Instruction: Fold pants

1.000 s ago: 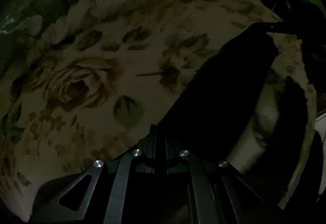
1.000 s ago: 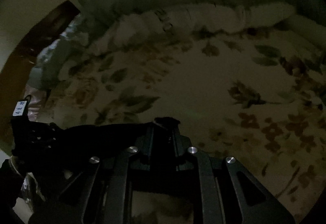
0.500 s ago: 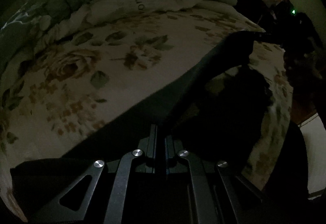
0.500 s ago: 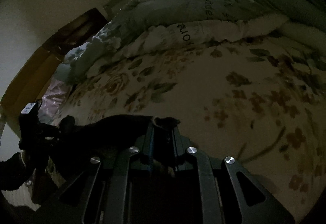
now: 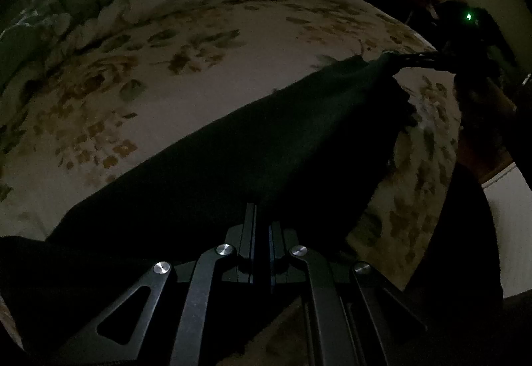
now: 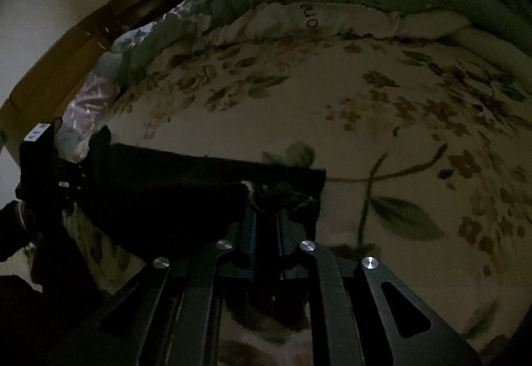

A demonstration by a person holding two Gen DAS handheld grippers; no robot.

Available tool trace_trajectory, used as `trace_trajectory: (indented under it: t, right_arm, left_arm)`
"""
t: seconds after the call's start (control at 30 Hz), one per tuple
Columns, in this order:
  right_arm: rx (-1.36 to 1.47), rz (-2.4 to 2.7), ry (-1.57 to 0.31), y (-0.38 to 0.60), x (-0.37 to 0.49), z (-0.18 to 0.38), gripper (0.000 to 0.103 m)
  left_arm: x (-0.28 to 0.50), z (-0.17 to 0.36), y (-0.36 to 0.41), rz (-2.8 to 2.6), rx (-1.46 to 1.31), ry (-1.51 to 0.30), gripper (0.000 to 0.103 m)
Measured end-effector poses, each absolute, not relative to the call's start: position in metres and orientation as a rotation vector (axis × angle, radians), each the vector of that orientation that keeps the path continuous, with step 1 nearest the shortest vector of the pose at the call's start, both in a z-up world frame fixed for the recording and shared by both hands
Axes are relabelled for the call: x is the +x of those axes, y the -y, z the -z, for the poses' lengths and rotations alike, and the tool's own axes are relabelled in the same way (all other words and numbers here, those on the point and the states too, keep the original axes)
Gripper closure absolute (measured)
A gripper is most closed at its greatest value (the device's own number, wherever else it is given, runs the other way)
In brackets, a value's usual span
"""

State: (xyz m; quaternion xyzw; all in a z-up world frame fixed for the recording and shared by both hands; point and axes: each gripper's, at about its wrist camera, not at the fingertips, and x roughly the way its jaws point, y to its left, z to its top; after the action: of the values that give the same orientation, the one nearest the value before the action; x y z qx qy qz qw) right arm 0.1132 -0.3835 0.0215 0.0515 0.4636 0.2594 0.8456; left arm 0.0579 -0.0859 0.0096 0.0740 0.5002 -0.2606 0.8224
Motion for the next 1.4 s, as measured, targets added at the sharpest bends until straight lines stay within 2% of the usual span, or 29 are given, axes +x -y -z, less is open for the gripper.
trace_trajectory:
  t: [0.27, 0.67, 0.77, 0.83, 0.87, 0.9, 0.93, 1.03, 1.2, 1.3, 1.4]
  right_arm:
    - [0.051, -0.523, -0.988, 0.387, 0.098, -0.024, 0.094]
    - [0.012, -0.464, -1.093, 0.382, 0.083, 0.017, 0.094]
    - [0.034, -0.435, -1.089, 0.383, 0.078, 0.011, 0.087]
    - [0.045, -0.414, -1.089, 0.383, 0.074, 0.003, 0.075]
    - [0.050, -0.399, -1.082, 0.382, 0.071, -0.002, 0.055]
    - [0.060, -0.390, -1.068, 0.381, 0.067, -0.008, 0.041]
    - [0.081, -0.393, -1.029, 0.380, 0.061, -0.017, 0.038]
    - [0.123, -0.399, -0.977, 0.373, 0.052, -0.033, 0.038]
    - [0.202, -0.491, -0.949, 0.337, 0.045, -0.040, 0.038]
    - [0.205, -0.566, -0.968, 0.299, 0.046, -0.036, 0.038]
    - [0.210, -0.658, -0.981, 0.258, 0.049, -0.031, 0.038]
  left_arm:
    - [0.042, -0.011, 0.089, 0.572, 0.139, -1.054, 0.099]
    - [0.030, 0.021, 0.094, 0.571, 0.151, -1.111, 0.095]
    - [0.030, 0.017, 0.091, 0.572, 0.117, -1.126, 0.085]
    - [0.025, 0.014, 0.087, 0.561, 0.105, -1.124, 0.078]
    - [0.022, 0.013, 0.085, 0.549, 0.103, -1.126, 0.071]
    - [0.020, 0.012, 0.083, 0.540, 0.100, -1.125, 0.067]
    - [0.015, 0.009, 0.078, 0.517, 0.087, -1.121, 0.060]
    - [0.006, 0.004, 0.062, 0.474, 0.042, -1.109, 0.054]
    - [0.001, -0.005, 0.022, 0.376, -0.078, -1.098, 0.050]
    - [0.003, -0.012, -0.006, 0.265, -0.120, -1.089, 0.039]
    - [0.009, -0.019, -0.042, 0.160, -0.178, -1.079, 0.038]
